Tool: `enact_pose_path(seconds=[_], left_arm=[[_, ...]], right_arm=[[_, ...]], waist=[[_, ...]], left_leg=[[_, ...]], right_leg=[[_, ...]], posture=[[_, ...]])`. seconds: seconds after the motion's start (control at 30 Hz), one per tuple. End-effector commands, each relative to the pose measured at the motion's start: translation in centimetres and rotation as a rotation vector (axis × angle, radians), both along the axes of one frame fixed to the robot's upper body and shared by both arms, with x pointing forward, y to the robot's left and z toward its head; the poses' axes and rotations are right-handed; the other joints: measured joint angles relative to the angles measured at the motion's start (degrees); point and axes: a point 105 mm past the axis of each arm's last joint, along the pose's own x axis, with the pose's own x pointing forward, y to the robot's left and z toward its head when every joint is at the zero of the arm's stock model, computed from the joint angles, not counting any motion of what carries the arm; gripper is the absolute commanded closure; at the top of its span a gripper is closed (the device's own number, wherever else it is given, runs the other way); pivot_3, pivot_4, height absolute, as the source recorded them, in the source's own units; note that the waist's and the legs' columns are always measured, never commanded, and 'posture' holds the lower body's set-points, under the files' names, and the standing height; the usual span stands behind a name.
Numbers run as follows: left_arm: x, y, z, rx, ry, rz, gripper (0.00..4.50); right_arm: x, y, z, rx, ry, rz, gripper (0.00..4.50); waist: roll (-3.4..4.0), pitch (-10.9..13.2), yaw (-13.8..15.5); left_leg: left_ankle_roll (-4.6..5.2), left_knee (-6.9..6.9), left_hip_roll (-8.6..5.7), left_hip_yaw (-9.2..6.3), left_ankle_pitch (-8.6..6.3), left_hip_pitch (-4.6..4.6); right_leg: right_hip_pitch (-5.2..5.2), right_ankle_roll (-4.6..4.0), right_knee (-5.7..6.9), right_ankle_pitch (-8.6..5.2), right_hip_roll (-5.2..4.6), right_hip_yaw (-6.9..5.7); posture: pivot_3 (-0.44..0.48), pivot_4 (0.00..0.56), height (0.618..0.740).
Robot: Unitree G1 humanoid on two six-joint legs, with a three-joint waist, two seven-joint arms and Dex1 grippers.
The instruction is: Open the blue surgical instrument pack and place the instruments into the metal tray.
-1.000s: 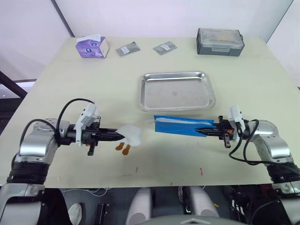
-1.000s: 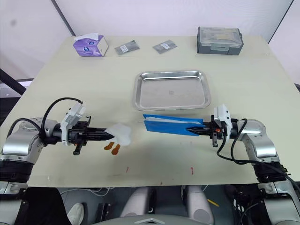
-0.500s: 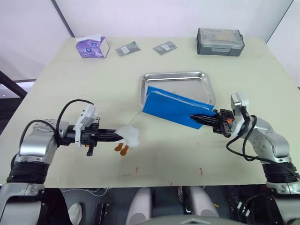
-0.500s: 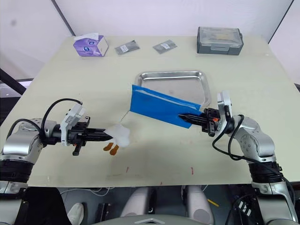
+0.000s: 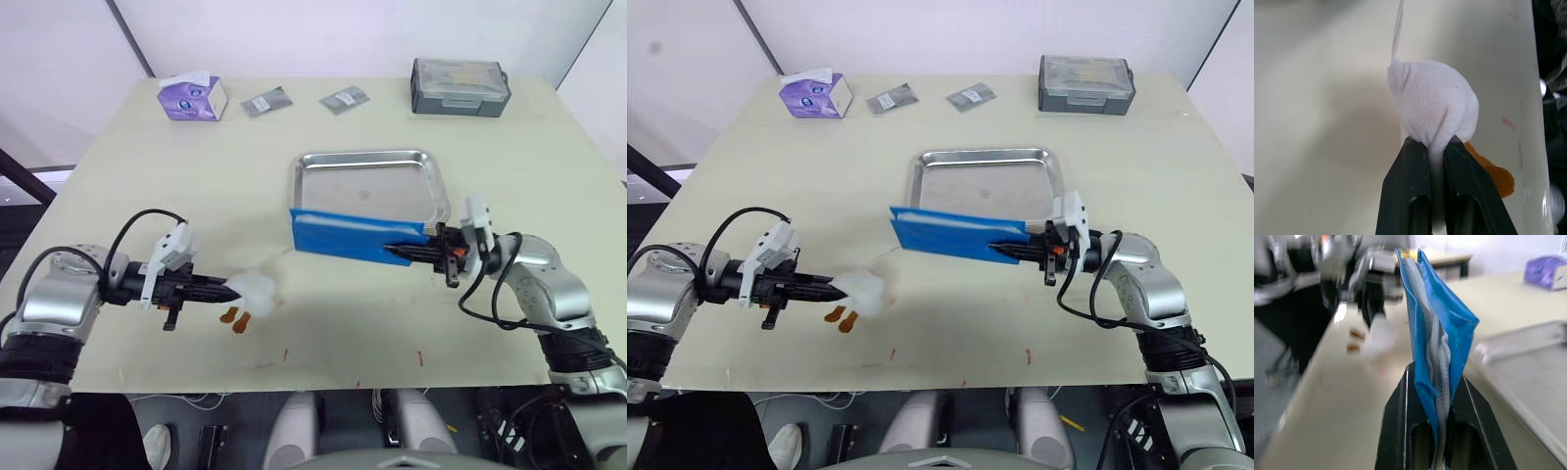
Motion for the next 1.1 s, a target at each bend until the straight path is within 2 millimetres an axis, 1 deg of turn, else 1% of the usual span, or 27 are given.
enact_pose_path(seconds=[0.03,0.07,0.1,0.13,0.2,0.23,0.27,0.37,0.4,0.5,0.57,0.67,0.73,0.8,0.93,1.1], left_arm=[[-0.7,-0.5,0.4,0.008,0.030,-0.081,4.45],[-0.6,-0.5,0.3,0.012,0.032,-0.085,3.86],[-0.6,-0.5,0.2,0.015,0.035,-0.086,3.68],[-0.6,-0.5,0.1,0.023,0.036,-0.088,3.36],[-0.5,-0.2,0.0,0.043,0.037,-0.087,2.52],[-0.5,0.0,0.0,0.048,0.038,-0.085,2.03],[-0.5,0.2,0.1,0.051,0.044,-0.081,1.64],[-0.6,0.9,0.7,0.073,0.049,-0.082,0.13],[-0.5,1.2,0.9,0.084,0.042,-0.083,0.05],[-0.1,1.6,1.8,0.083,0.021,-0.073,0.05],[0.1,1.3,2.9,0.037,0.001,-0.074,0.05],[0.9,0.5,4.3,-0.044,-0.067,-0.084,0.05],[1.9,-0.6,5.3,-0.125,-0.147,-0.106,0.05],[2.6,-1.9,5.9,-0.197,-0.198,-0.126,0.05],[4.0,-4.5,5.4,-0.260,-0.311,-0.141,0.05],[5.3,-6.4,4.8,-0.299,-0.406,-0.137,0.05]], right_arm=[[0.1,0.3,0.4,-0.034,-0.104,0.029,4.50],[0.2,0.4,0.1,-0.050,-0.112,0.031,4.50],[0.2,0.4,-0.2,-0.064,-0.120,0.033,4.50],[0.3,0.4,-0.5,-0.072,-0.124,0.034,4.50],[0.4,0.3,-0.9,-0.078,-0.127,0.031,4.50],[0.4,0.3,-1.0,-0.079,-0.128,0.029,4.50],[0.4,0.3,-1.1,-0.079,-0.130,0.028,4.50],[0.3,0.0,-1.1,-0.067,-0.131,0.022,4.50],[0.2,0.0,-1.1,-0.067,-0.132,0.022,4.50],[0.2,0.1,-1.1,-0.062,-0.131,0.022,4.50],[0.2,0.1,-1.1,-0.057,-0.129,0.022,4.50],[0.3,0.1,-1.1,-0.058,-0.128,0.024,4.50],[0.3,0.1,-1.2,-0.059,-0.125,0.027,4.50],[0.3,0.1,-1.2,-0.059,-0.122,0.028,4.50],[0.3,0.1,-1.2,-0.058,-0.118,0.028,4.50],[0.3,0.1,-1.3,-0.059,-0.113,0.032,4.50]], waist=[[0.00,0.0,0.0],[0.00,0.0,0.0],[0.00,0.0,0.0],[0.00,0.0,0.0],[0.00,0.0,0.0],[0.00,0.0,0.0],[-0.01,0.0,0.0],[-0.04,0.0,0.0],[-0.04,0.0,0.0],[-0.04,0.0,0.0],[-0.06,0.1,0.0],[-0.06,0.1,0.0],[-0.05,0.1,0.0],[-0.05,0.1,0.1],[-0.07,0.1,0.0],[-0.08,0.1,-0.1]], left_leg=[[0.00,0.00,0.00,0.00,0.00,0.00],[0.00,0.00,0.00,0.00,0.00,0.00],[0.00,0.00,0.00,0.00,0.00,0.00],[0.00,0.00,0.00,0.00,0.00,-0.01],[0.00,0.00,0.00,0.01,0.00,0.00],[0.00,0.00,0.00,0.01,0.00,0.00],[0.00,0.00,0.00,0.01,0.00,0.00],[0.00,0.00,0.01,-0.02,0.00,-0.01],[0.00,0.00,0.01,-0.03,0.00,-0.01],[0.00,0.01,0.00,-0.01,0.00,-0.01],[0.00,0.01,0.00,-0.01,0.00,-0.01],[0.00,0.01,0.00,-0.01,0.00,-0.01],[0.00,0.01,0.00,-0.01,0.00,-0.02],[0.00,0.03,-0.01,0.02,0.00,-0.03],[-0.01,0.05,-0.01,0.02,0.01,-0.04],[-0.02,0.06,0.00,0.01,0.01,-0.03]], right_leg=[[0.00,0.00,0.00,0.00,0.00,0.00],[0.00,0.00,0.00,0.00,0.00,0.00],[0.00,0.00,0.00,0.00,0.00,0.00],[0.00,0.00,0.00,0.00,0.00,-0.01],[0.00,0.00,0.01,0.00,0.00,-0.01],[-0.01,0.00,0.01,0.00,0.00,0.00],[-0.01,0.00,0.01,0.00,0.00,0.00],[-0.04,-0.01,0.04,0.00,0.03,0.00],[-0.03,0.00,0.04,0.00,0.02,0.00],[-0.03,0.00,0.04,0.00,0.01,0.01],[-0.03,0.00,0.03,0.00,0.01,0.00],[-0.03,0.00,0.03,0.00,0.01,0.00],[-0.03,0.00,0.04,0.00,0.01,0.00],[-0.03,0.00,0.04,0.00,0.01,-0.02],[-0.04,0.00,0.04,0.00,0.01,-0.01],[-0.04,-0.01,0.06,0.00,0.01,0.01]], posture=[[0.000,0.150,0.734],[0.000,0.150,0.734],[0.000,0.150,0.734],[0.000,0.150,0.734],[0.000,0.150,0.734],[0.000,0.150,0.734],[0.000,0.150,0.734],[0.000,0.150,0.734],[0.000,0.150,0.734],[0.000,0.150,0.734],[0.000,0.150,0.734],[0.000,0.150,0.734],[0.000,0.150,0.734],[0.000,0.150,0.734],[0.000,0.150,0.734],[0.000,0.150,0.734]])
